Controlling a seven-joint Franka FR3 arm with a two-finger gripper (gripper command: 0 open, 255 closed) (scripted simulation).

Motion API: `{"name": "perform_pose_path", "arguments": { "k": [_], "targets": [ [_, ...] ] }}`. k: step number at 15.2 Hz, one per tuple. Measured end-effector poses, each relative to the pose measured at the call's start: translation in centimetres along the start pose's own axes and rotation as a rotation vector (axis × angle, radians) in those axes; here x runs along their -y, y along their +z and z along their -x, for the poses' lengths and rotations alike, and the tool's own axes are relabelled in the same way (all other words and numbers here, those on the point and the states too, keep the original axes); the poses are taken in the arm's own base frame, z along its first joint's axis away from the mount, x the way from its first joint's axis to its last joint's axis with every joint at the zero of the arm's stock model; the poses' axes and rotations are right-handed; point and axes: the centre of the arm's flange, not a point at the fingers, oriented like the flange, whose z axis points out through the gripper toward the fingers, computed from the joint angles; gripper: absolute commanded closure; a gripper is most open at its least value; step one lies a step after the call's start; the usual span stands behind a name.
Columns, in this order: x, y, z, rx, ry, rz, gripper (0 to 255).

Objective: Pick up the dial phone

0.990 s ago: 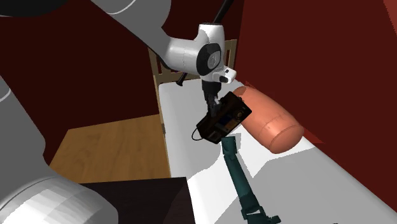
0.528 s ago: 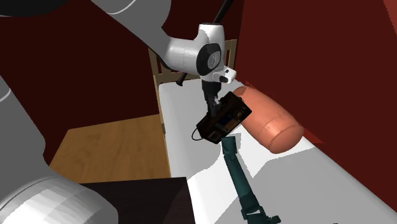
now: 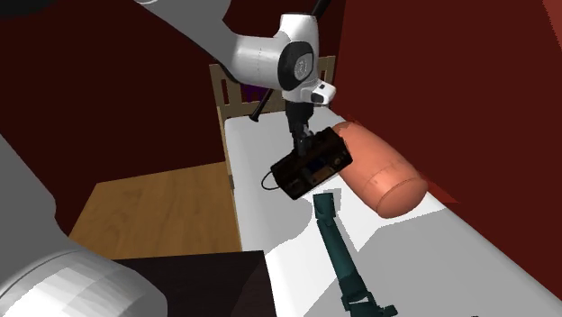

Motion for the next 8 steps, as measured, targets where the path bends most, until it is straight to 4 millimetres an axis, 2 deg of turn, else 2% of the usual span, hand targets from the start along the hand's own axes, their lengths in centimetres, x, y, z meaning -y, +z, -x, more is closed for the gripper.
{"name": "perform_pose_path", "arguments": {
  "k": [8],
  "targets": [
    [0.0, -4.0, -0.5, 0.001, 0.000, 0.001, 255]
  ]
}}
